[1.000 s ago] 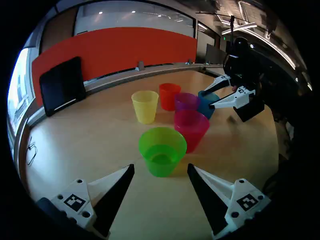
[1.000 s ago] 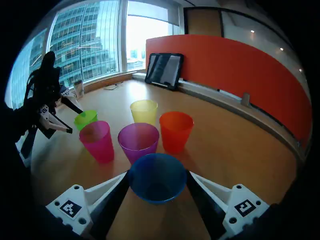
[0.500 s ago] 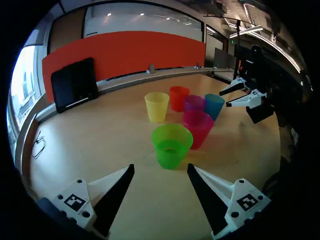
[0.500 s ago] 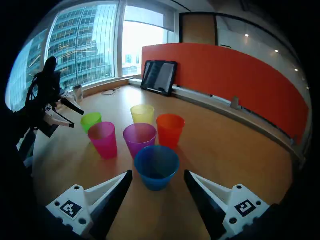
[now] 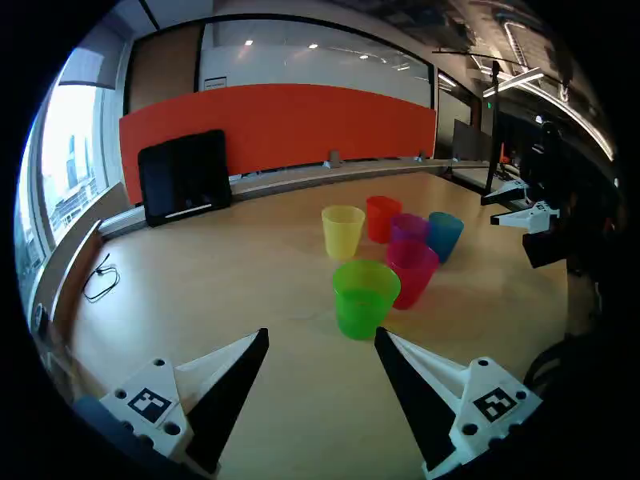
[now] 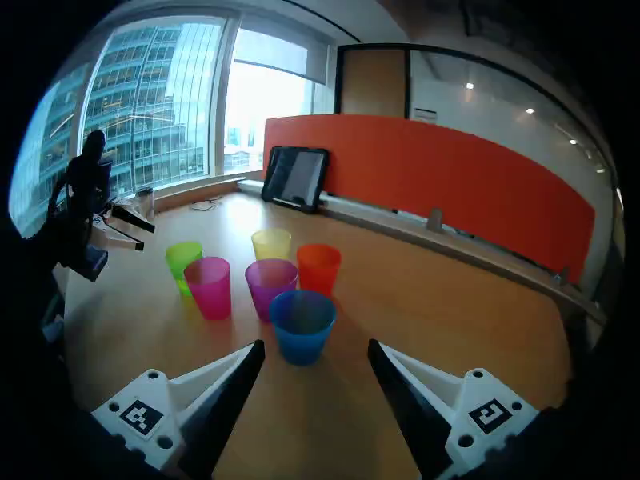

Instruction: Pour water

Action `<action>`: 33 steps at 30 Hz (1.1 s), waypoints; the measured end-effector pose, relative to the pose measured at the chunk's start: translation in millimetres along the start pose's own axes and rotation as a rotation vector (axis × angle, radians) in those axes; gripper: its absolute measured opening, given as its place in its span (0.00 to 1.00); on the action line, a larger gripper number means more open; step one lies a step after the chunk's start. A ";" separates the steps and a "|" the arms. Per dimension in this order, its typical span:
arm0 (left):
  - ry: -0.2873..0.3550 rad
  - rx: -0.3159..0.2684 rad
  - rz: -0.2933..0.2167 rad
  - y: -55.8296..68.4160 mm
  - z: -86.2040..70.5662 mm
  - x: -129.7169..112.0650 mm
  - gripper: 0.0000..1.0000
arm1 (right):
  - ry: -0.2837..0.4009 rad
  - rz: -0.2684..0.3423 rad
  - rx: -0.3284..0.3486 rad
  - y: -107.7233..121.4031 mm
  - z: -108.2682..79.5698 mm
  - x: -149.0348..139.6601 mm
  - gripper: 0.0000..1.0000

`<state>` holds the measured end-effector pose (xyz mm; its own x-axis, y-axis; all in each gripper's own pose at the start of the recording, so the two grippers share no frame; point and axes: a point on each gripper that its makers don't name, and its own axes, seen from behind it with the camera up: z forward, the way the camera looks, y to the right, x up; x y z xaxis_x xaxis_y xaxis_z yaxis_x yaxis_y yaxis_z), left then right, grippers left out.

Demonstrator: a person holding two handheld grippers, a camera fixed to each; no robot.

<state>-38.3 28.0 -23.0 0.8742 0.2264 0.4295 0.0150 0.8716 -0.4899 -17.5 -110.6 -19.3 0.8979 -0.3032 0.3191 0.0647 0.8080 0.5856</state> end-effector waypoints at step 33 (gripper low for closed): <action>0.373 0.287 -0.055 8.0 -32.0 76.5 0.99 | 0.348 0.120 -0.505 81.6 -69.1 54.6 1.00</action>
<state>44.2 38.4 -18.4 0.9912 0.0509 0.1218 -0.0228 0.9748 -0.2218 66.9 -26.3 -5.5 0.9954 -0.0817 0.0499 0.0759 0.9911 0.1090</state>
